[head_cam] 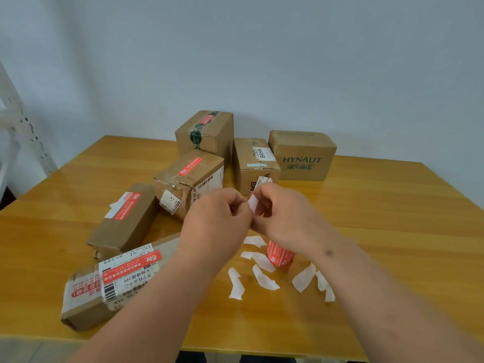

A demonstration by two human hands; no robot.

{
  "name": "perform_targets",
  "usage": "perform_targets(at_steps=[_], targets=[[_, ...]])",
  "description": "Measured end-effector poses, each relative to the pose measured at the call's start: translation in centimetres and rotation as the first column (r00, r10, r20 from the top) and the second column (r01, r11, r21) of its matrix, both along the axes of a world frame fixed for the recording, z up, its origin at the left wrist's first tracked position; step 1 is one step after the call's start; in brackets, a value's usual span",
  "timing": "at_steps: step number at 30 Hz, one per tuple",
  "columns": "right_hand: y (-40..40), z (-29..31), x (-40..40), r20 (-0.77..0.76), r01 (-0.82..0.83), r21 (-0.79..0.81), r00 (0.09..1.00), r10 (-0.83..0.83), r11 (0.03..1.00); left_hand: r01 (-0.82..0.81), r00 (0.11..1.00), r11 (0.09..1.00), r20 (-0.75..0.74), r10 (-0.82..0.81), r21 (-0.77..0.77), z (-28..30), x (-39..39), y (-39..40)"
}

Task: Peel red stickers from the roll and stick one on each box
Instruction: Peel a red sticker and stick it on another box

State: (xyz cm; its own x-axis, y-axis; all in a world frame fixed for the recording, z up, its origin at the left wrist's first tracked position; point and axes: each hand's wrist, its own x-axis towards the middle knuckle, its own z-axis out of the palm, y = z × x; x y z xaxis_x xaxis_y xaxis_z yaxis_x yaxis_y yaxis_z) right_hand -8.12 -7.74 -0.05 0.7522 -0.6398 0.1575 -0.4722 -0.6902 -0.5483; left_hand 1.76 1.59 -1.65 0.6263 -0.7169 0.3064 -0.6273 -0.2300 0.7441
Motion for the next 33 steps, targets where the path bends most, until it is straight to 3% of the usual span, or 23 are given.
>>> perform_targets(at_steps=[4, 7, 11, 14, 23, 29, 33], targets=[[-0.3, -0.4, -0.2, 0.051, 0.005, -0.045, 0.999, -0.002, 0.999, 0.123, 0.966, 0.992, -0.223, -0.129, -0.041, -0.1, -0.2, 0.0], [-0.7, -0.5, -0.4, 0.124, 0.030, 0.107, 0.991, -0.043, 0.994, 0.070, 0.906, 0.992, -0.409, -0.109, -0.109, -0.4, 0.2, 0.0], [-1.1, -0.2, -0.8, 0.226, 0.020, 0.306, 0.970, -0.093, 0.952, 0.120, 0.816, 0.992, -0.572, -0.083, 0.027, -1.5, 1.2, 0.0], [-1.1, 0.0, -0.8, 0.231, 0.021, 0.331, 0.968, -0.103, 0.943, 0.117, 0.752, 0.993, -0.653, -0.089, -0.001, -1.9, 1.4, 0.1], [-2.3, 0.5, -1.4, 0.160, 0.037, 0.235, 0.984, -0.076, 0.971, 0.205, 0.753, 0.977, -0.647, -0.117, 0.061, -1.0, 2.7, 0.1], [-3.5, 0.7, -0.9, 0.154, -0.008, 0.185, 0.988, -0.021, 0.983, 0.116, 0.907, 0.983, -0.419, -0.045, 0.145, -0.6, 3.7, -1.4], [-5.3, 0.5, -0.4, 0.215, 0.062, 0.185, 0.971, -0.102, 0.981, 0.028, 0.926, 0.991, -0.376, 0.024, 0.132, 0.0, 4.7, -3.3]])
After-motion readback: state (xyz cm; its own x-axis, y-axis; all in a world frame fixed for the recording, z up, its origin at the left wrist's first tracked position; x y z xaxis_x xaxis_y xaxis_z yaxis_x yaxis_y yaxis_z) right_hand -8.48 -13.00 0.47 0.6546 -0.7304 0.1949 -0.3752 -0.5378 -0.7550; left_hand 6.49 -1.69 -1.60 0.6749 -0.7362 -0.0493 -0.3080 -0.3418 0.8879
